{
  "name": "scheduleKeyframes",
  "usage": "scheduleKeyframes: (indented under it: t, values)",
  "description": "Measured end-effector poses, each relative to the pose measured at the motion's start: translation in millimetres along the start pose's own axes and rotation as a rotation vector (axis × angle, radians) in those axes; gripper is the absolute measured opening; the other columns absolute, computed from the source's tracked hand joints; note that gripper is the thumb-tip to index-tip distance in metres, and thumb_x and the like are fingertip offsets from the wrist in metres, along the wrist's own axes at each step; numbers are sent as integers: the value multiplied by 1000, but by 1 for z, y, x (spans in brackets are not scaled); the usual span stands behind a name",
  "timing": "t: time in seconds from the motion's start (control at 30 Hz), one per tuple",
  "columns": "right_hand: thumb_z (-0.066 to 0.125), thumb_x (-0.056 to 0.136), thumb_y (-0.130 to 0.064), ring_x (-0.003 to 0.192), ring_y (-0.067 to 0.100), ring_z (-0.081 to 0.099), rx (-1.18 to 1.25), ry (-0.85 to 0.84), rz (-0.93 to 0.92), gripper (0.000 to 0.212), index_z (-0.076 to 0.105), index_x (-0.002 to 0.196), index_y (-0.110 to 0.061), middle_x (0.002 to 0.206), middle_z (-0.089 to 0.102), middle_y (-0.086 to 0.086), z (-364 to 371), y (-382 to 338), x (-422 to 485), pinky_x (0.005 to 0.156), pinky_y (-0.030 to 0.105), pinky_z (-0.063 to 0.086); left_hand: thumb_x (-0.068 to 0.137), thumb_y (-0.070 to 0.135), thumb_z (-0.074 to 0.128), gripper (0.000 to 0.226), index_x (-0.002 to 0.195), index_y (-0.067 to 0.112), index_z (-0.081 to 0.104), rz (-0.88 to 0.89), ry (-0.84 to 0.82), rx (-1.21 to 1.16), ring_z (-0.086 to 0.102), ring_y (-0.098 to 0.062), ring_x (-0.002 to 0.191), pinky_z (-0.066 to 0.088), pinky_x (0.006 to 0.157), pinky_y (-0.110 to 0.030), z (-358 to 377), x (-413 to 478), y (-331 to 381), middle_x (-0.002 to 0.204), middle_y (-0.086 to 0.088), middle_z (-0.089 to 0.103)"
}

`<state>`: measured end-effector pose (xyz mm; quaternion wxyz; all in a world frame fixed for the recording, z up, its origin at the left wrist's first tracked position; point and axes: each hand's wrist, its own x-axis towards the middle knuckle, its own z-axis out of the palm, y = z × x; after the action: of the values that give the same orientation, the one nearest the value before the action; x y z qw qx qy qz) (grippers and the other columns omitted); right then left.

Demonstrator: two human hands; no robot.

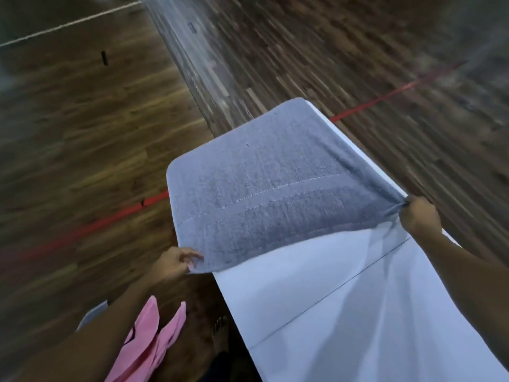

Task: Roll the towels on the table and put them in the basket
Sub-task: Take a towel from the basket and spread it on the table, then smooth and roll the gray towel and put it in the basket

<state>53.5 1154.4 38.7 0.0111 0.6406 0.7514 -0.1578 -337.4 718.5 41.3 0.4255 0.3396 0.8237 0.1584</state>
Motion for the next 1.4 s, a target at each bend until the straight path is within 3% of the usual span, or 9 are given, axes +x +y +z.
scheduleKeyframes:
  t: [0.17,0.23,0.33,0.5,0.63,0.7,0.8,0.9,1.4]
  values:
    - [34,94,-48,115,45,52,-220,-125,-33,45,52,125,-20,124,57,22,18,0,-3,105,54,31,77,-5,45,59,125,27,62,-34,136,81,59,-7,71,43,67,-13,30,8,11,90,1,69]
    - [23,93,-65,125,41,45,-311,-142,-53,59,51,130,-29,132,52,20,27,-1,-3,112,59,11,87,4,46,51,128,31,60,-61,142,112,63,-19,84,47,77,-26,38,12,13,109,-2,69]
    - [21,93,-67,134,35,31,-410,-2,-117,69,65,118,-21,139,43,18,35,-13,-3,113,60,-5,88,35,38,42,119,31,66,-27,259,305,58,-22,96,44,81,-36,43,19,17,103,6,61]
    - [28,88,-68,125,40,39,-328,102,-75,85,49,129,5,130,44,24,48,-51,10,111,60,19,90,35,51,39,79,5,74,214,522,342,57,-26,87,49,76,-39,50,52,18,93,-6,63]
    - [28,91,-70,124,40,40,-128,169,-260,74,46,127,-7,136,42,21,64,-94,19,107,58,26,97,34,49,37,72,10,63,145,625,366,58,-25,73,48,70,-39,46,82,32,77,-3,59]
    - [29,91,-71,140,36,27,-91,91,-331,69,40,137,-20,151,30,15,76,-116,24,112,61,10,96,43,42,33,82,17,56,114,693,389,55,-24,78,47,74,-43,45,94,38,82,-2,58]
    - [20,86,-80,149,34,1,-113,-43,-331,79,24,148,-32,162,7,7,99,-133,30,111,64,-8,95,55,44,46,123,19,51,81,679,372,48,-30,113,42,98,-48,49,114,42,123,-12,51]
    - [12,83,-84,148,34,-10,-129,-51,-307,84,8,153,-38,163,-4,2,118,-131,28,112,66,-8,93,68,34,71,152,31,19,39,577,399,8,-30,148,4,119,-46,65,129,37,160,-12,13]
    - [5,82,-86,149,26,-8,-154,-9,-456,83,3,152,-42,163,-4,-5,109,-9,-21,116,58,-8,87,79,7,83,154,31,-1,-158,625,530,-6,-28,149,-1,120,-48,208,31,60,162,-12,-3]
